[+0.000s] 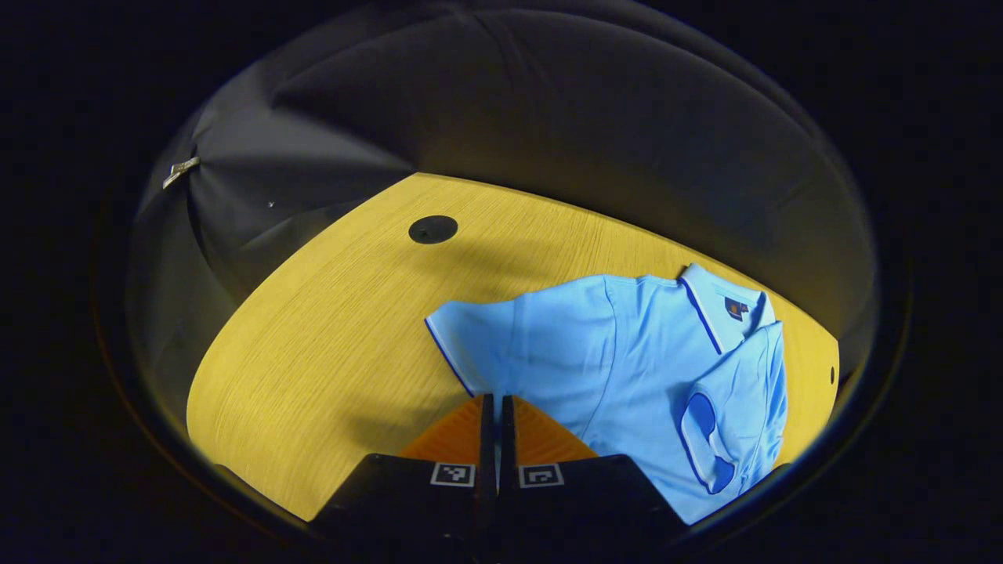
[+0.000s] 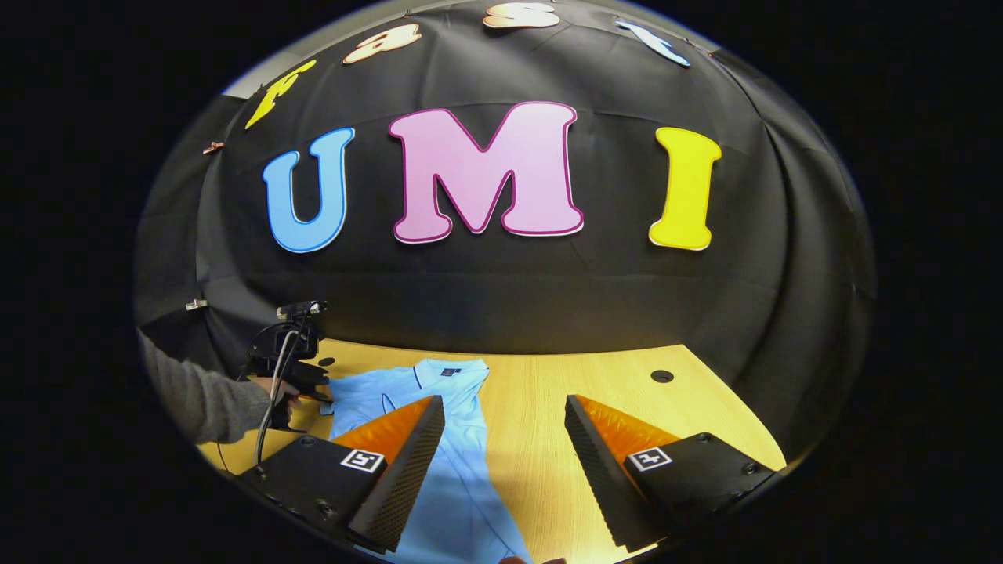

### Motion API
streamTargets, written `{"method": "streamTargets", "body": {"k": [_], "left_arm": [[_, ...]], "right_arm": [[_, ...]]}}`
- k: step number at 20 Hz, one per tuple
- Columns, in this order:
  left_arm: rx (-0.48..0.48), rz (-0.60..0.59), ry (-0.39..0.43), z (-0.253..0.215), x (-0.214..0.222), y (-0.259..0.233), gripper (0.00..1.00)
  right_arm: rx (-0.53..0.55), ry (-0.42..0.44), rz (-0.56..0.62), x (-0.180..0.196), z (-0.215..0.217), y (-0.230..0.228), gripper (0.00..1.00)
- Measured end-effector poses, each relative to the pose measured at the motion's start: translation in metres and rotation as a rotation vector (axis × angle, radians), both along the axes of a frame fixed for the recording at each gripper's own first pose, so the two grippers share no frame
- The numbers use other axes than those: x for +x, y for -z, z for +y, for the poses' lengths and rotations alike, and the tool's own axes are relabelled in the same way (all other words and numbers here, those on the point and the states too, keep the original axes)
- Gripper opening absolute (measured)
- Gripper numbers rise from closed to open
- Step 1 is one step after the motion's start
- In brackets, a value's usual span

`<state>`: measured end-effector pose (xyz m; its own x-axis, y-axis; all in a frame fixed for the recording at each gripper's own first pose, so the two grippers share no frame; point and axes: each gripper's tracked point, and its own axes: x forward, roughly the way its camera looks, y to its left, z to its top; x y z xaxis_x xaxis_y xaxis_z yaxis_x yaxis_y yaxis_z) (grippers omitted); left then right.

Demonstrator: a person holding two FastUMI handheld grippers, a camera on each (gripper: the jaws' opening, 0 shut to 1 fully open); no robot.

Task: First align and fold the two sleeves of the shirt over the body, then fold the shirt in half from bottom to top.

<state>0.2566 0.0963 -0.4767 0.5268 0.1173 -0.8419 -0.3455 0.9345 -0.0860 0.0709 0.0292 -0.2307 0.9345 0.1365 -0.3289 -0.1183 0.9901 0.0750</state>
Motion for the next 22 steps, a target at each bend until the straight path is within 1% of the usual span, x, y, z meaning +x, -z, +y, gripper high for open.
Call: {"method": "streamTargets", "body": {"k": [2, 4, 7, 10, 13, 16, 17, 18, 19, 22], "left_arm": [[0.006, -0.023, 0.003, -0.002, 0.003, -0.007, 0.06], [0.01, -0.071, 0.017, -0.007, 0.01, -0.025, 0.06], [0.002, -0.139, 0.063, -0.027, 0.02, -0.048, 0.06], [-0.024, -0.204, 0.128, -0.058, 0.029, -0.071, 0.06], [-0.054, -0.269, 0.221, -0.104, 0.038, -0.091, 0.06], [-0.088, -0.297, 0.324, -0.153, 0.032, -0.108, 0.06], [-0.092, -0.301, 0.361, -0.169, 0.029, -0.112, 0.06], [-0.086, -0.302, 0.399, -0.182, 0.024, -0.114, 0.01], [-0.079, -0.297, 0.439, -0.195, 0.021, -0.112, 0.06], [-0.064, -0.268, 0.54, -0.233, 0.008, -0.098, 0.06]], "right_arm": [[-0.003, 0.001, 0.001, -0.001, -0.002, 0.001, 0.96], [0.001, 0.001, 0.002, -0.003, -0.004, 0.001, 0.96], [0.003, 0.001, 0.003, -0.005, -0.007, 0.0, 0.96], [0.002, 0.004, 0.0, -0.007, -0.011, 0.001, 0.96], [0.001, 0.015, 0.004, -0.01, -0.017, 0.002, 0.96], [0.002, 0.028, 0.009, -0.011, -0.025, 0.004, 0.96], [0.001, 0.033, 0.01, -0.013, -0.028, 0.005, 0.96], [0.003, 0.037, 0.012, -0.012, -0.03, 0.005, 0.96], [0.004, 0.042, 0.013, -0.013, -0.032, 0.005, 0.96], [0.004, 0.054, 0.017, -0.013, -0.034, 0.009, 0.96]]}}
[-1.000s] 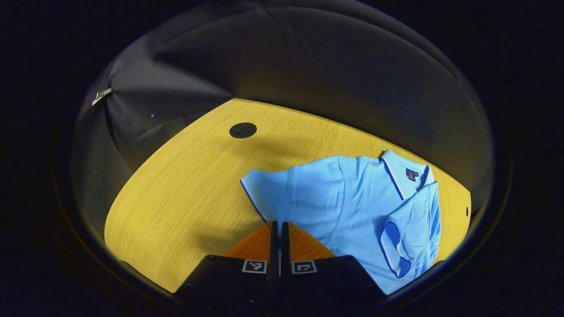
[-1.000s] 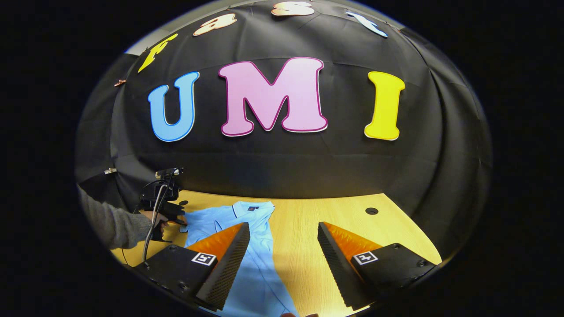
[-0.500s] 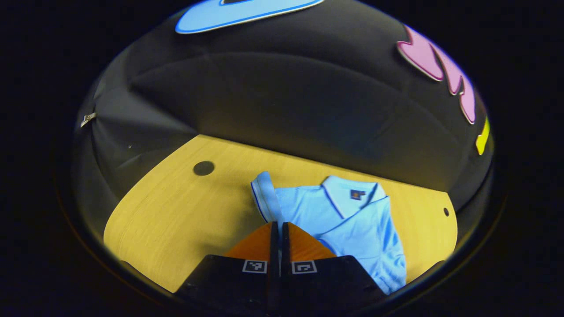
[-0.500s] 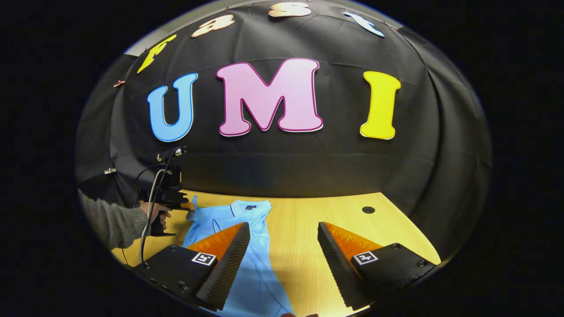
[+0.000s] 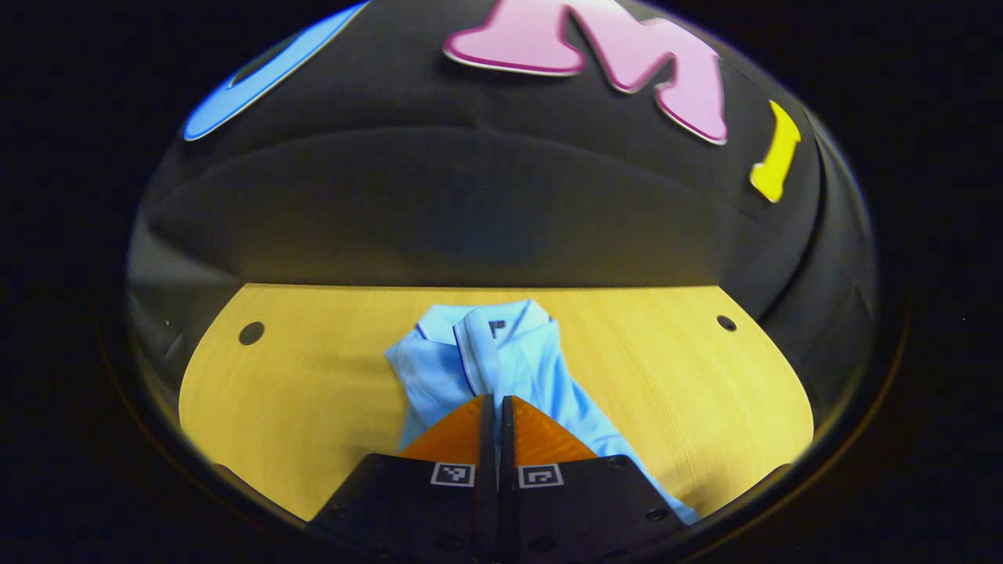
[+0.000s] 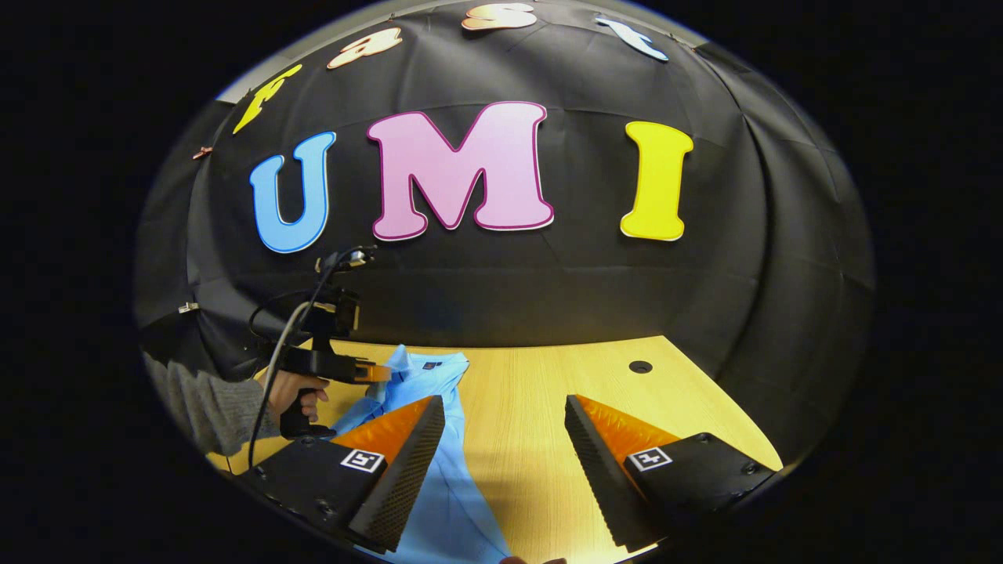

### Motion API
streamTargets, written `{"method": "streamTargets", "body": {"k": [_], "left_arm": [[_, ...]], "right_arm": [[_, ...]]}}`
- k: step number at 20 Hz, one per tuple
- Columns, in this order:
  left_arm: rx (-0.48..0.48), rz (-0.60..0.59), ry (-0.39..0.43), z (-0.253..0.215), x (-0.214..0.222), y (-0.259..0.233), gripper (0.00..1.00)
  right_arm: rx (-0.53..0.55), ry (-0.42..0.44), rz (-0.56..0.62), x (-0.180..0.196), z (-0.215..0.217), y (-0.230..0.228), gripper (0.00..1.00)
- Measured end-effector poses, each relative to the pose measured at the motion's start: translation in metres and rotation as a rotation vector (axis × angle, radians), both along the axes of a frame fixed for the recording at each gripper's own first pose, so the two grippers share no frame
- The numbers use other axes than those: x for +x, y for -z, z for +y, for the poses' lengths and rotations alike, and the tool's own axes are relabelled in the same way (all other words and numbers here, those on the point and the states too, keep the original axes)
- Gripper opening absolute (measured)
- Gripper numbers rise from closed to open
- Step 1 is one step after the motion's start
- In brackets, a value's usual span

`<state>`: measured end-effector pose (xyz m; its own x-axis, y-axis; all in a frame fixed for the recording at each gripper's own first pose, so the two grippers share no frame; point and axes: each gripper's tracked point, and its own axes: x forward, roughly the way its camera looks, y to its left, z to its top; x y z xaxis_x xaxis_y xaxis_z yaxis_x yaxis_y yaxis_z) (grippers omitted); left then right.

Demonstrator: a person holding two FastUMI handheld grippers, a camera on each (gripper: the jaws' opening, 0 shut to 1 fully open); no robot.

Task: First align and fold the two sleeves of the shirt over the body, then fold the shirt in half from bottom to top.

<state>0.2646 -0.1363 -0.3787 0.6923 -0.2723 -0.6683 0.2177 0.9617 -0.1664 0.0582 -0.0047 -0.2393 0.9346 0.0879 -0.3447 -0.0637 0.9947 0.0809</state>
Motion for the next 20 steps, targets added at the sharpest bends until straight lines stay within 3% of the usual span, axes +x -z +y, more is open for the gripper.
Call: {"method": "streamTargets", "body": {"k": [4, 8, 13, 16, 17, 20], "left_arm": [[0.051, 0.034, 0.064, -0.026, -0.014, 0.021, 0.06], [0.119, 0.084, 0.079, -0.03, -0.019, 0.049, 0.06], [0.138, 0.103, 0.081, -0.033, -0.019, 0.063, 0.06], [0.14, 0.109, 0.091, -0.036, -0.022, 0.067, 0.13], [0.137, 0.113, 0.098, -0.039, -0.023, 0.067, 0.11], [0.164, 0.1, 0.126, -0.043, -0.027, 0.072, 0.48]], "right_arm": [[0.004, 0.006, 0.008, -0.01, -0.005, 0.003, 0.96], [0.005, 0.009, 0.025, -0.016, -0.007, 0.009, 0.96], [0.004, 0.019, 0.04, -0.026, -0.014, 0.014, 0.96], [0.006, 0.022, 0.046, -0.03, -0.016, 0.015, 0.96], [0.006, 0.023, 0.046, -0.032, -0.017, 0.015, 0.96], [0.002, 0.03, 0.051, -0.037, -0.019, 0.016, 0.96]]}}
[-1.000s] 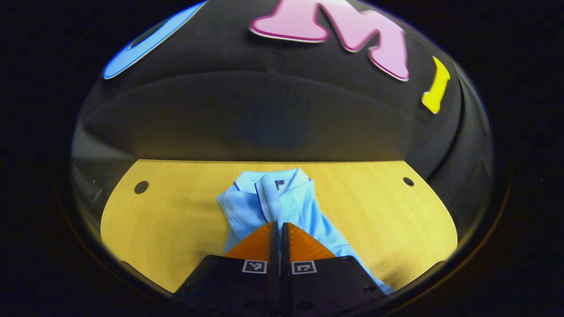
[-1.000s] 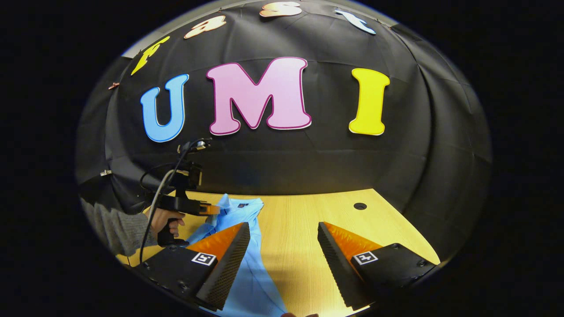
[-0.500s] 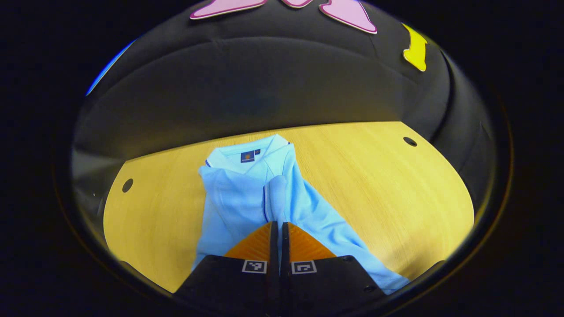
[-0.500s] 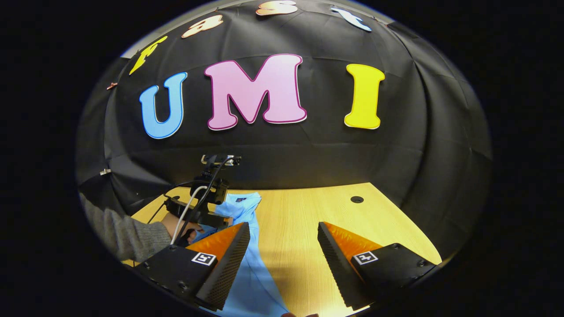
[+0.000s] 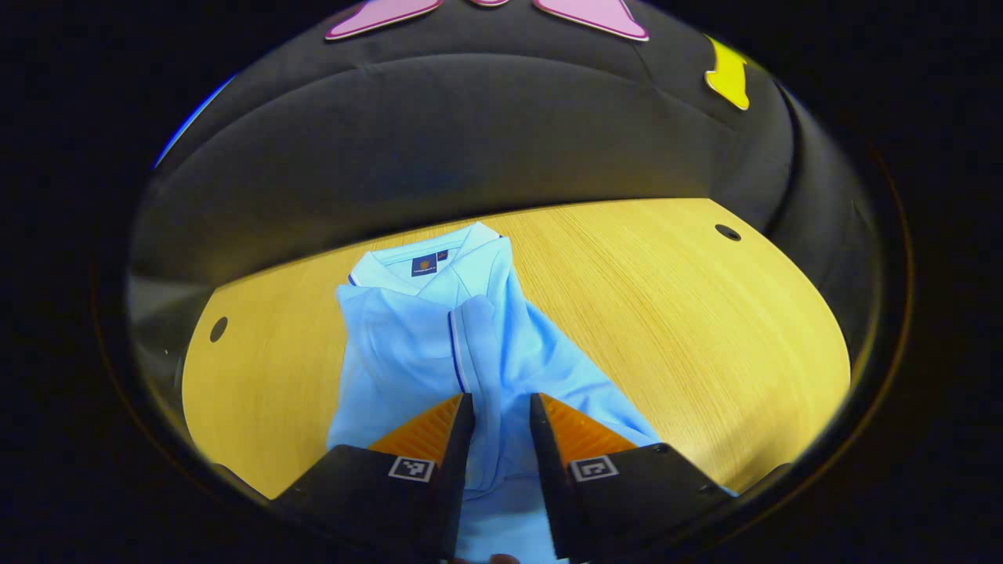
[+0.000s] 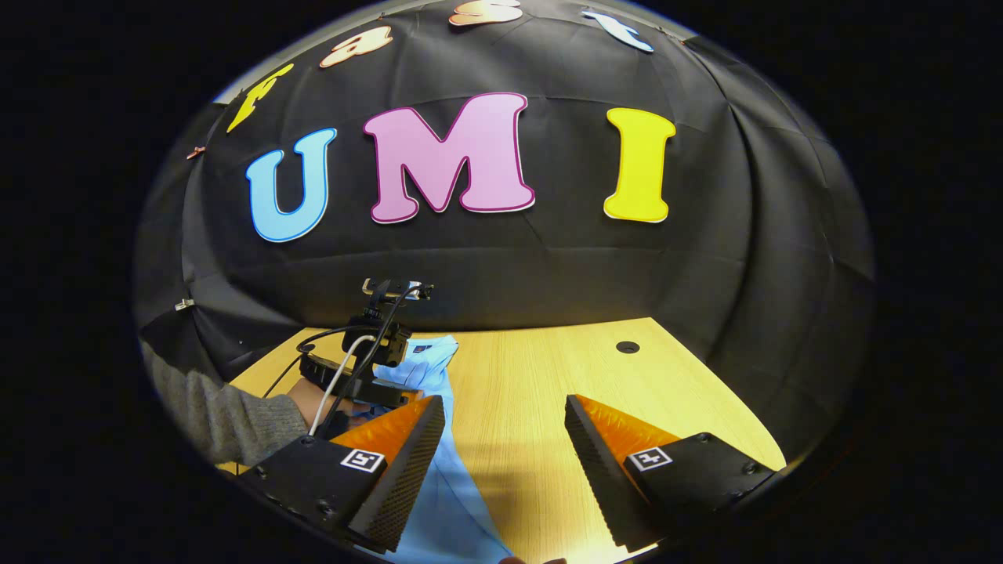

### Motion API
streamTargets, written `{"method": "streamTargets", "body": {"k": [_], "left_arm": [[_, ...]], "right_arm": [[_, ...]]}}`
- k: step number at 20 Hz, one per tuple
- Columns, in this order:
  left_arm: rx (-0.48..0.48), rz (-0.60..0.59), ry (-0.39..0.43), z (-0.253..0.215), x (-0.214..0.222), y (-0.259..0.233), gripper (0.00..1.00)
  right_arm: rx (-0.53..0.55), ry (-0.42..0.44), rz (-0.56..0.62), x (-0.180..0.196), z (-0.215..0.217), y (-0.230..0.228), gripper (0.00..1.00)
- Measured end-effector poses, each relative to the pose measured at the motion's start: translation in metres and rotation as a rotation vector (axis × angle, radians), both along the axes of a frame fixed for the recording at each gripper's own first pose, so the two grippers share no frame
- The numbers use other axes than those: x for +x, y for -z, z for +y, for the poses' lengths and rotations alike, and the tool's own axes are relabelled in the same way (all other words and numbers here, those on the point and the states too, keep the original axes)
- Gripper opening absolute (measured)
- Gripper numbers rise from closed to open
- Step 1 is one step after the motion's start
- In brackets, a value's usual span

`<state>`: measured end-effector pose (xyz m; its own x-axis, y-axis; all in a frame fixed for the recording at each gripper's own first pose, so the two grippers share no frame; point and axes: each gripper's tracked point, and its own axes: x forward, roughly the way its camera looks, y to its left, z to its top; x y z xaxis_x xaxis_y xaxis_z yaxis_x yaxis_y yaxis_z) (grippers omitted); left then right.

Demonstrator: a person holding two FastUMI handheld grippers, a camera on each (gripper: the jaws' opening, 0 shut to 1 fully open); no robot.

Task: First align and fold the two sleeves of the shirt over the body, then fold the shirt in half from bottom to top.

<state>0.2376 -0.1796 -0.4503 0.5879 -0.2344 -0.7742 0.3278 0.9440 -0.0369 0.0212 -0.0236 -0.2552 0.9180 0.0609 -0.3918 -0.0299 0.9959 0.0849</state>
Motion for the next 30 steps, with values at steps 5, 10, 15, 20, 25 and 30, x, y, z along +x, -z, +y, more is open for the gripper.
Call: {"method": "streamTargets", "body": {"k": [5, 10, 15, 20, 25, 30], "left_arm": [[0.022, -0.05, 0.014, -0.002, 0.001, 0.0, 0.8], [0.027, -0.138, -0.016, 0.003, 0.006, -0.019, 0.9], [-0.004, -0.226, 0.001, 0.01, -0.013, -0.065, 0.9], [-0.054, -0.279, 0.041, 0.038, -0.092, -0.111, 0.89], [-0.027, -0.224, 0.028, 0.099, -0.195, -0.118, 0.9], [0.044, -0.088, -0.05, 0.172, -0.284, -0.092, 0.9]], "right_arm": [[-0.006, 0.011, 0.009, -0.007, -0.005, 0.001, 0.96], [-0.01, 0.026, 0.022, -0.017, -0.011, 0.001, 0.96], [-0.009, 0.02, 0.038, -0.028, -0.012, 0.0, 0.96], [-0.027, -0.034, 0.067, -0.045, -0.005, 0.004, 0.96], [-0.081, -0.091, 0.163, -0.088, -0.001, 0.034, 0.96], [-0.099, -0.116, 0.297, -0.124, 0.006, 0.074, 0.96]]}}
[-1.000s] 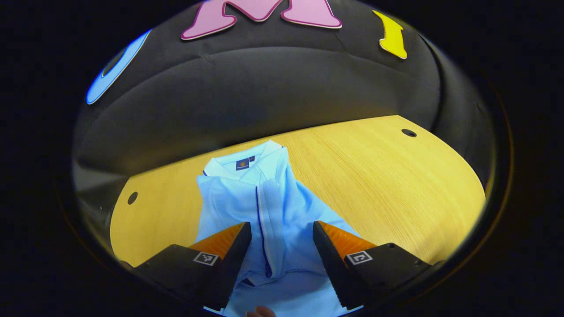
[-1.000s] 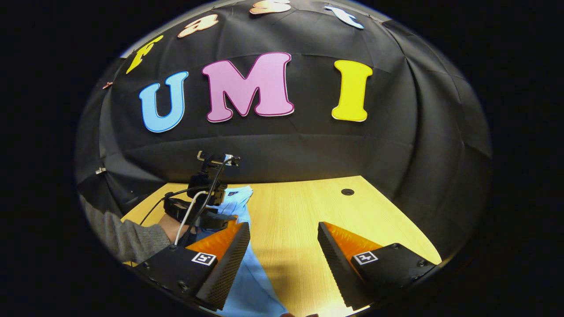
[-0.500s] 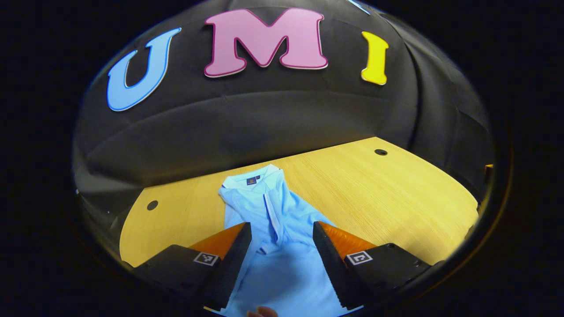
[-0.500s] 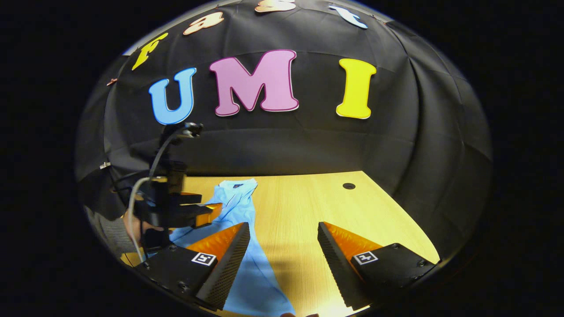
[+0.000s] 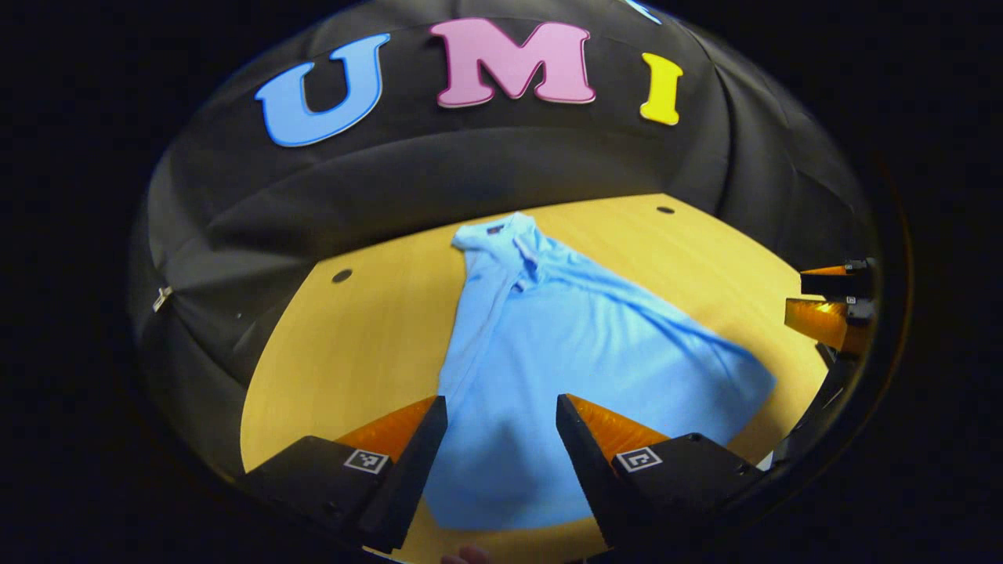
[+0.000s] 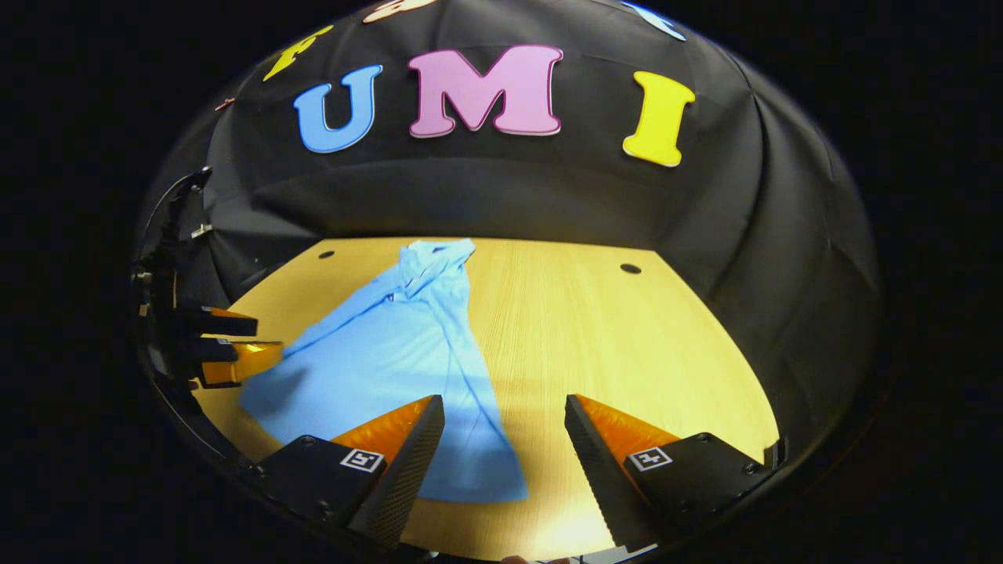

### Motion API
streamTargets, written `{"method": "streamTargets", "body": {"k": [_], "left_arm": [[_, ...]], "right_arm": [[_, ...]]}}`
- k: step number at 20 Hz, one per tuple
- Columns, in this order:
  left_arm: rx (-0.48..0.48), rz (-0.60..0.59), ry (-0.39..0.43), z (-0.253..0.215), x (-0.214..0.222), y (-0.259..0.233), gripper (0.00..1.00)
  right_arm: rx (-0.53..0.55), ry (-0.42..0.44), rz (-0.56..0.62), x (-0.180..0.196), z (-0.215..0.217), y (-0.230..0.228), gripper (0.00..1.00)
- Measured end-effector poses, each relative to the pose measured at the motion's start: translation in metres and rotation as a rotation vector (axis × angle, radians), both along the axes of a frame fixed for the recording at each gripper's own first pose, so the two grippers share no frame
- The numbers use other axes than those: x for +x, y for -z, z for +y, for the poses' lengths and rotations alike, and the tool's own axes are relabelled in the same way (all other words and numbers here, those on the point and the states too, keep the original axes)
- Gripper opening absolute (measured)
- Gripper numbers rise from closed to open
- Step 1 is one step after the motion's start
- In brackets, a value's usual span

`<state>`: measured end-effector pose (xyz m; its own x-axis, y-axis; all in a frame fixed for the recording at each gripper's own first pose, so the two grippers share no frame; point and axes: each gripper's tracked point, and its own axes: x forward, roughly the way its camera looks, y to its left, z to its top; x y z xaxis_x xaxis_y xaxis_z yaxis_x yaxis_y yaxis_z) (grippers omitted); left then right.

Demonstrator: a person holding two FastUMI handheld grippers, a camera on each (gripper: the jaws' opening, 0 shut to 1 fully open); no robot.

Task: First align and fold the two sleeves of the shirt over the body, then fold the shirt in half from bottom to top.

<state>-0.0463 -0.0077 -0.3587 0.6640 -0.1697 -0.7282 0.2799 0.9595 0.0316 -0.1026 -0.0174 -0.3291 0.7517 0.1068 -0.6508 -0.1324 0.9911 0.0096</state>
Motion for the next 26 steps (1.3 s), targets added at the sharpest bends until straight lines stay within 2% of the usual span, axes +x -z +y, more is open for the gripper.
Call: {"method": "streamTargets", "body": {"k": [4, 9, 12, 16, 19, 20, 21, 22, 23, 24, 25, 26], "left_arm": [[0.026, 0.09, -0.079, 0.037, -0.046, 0.026, 0.9], [0.053, 0.161, -0.123, 0.055, -0.073, 0.054, 0.9], [0.072, 0.202, -0.157, 0.062, -0.081, 0.069, 0.9], [0.054, 0.206, -0.154, 0.06, -0.082, 0.071, 0.89], [0.02, 0.231, -0.17, 0.056, -0.084, 0.075, 0.87], [-0.013, 0.238, -0.177, 0.05, -0.083, 0.075, 0.82], [-0.034, 0.248, -0.183, 0.047, -0.085, 0.076, 0.67], [-0.043, 0.246, -0.183, 0.044, -0.084, 0.075, 0.58], [-0.038, 0.244, -0.174, 0.042, -0.086, 0.075, 0.48], [-0.027, 0.239, -0.159, 0.039, -0.085, 0.074, 0.48], [-0.016, 0.235, -0.143, 0.036, -0.09, 0.072, 0.35], [-0.003, 0.233, -0.131, 0.033, -0.091, 0.071, 0.3]], "right_arm": [[-0.017, -0.002, 0.084, -0.019, 0.004, 0.035, 0.97], [-0.028, 0.022, 0.171, -0.037, -0.003, 0.066, 0.96], [-0.026, 0.014, 0.206, -0.04, -0.001, 0.078, 0.97], [-0.008, -0.005, 0.279, -0.05, 0.008, 0.098, 0.97], [-0.005, -0.018, 0.255, -0.043, 0.011, 0.095, 0.98], [-0.005, -0.021, 0.263, -0.045, 0.012, 0.098, 0.98], [-0.002, -0.022, 0.254, -0.043, 0.012, 0.096, 0.98], [0.005, -0.033, 0.26, -0.045, 0.015, 0.098, 0.98], [0.007, -0.041, 0.252, -0.043, 0.017, 0.096, 0.9], [0.011, -0.05, 0.256, -0.044, 0.019, 0.097, 0.86], [0.016, -0.057, 0.249, -0.043, 0.023, 0.096, 0.71], [0.023, -0.066, 0.25, -0.043, 0.026, 0.097, 0.58]]}}
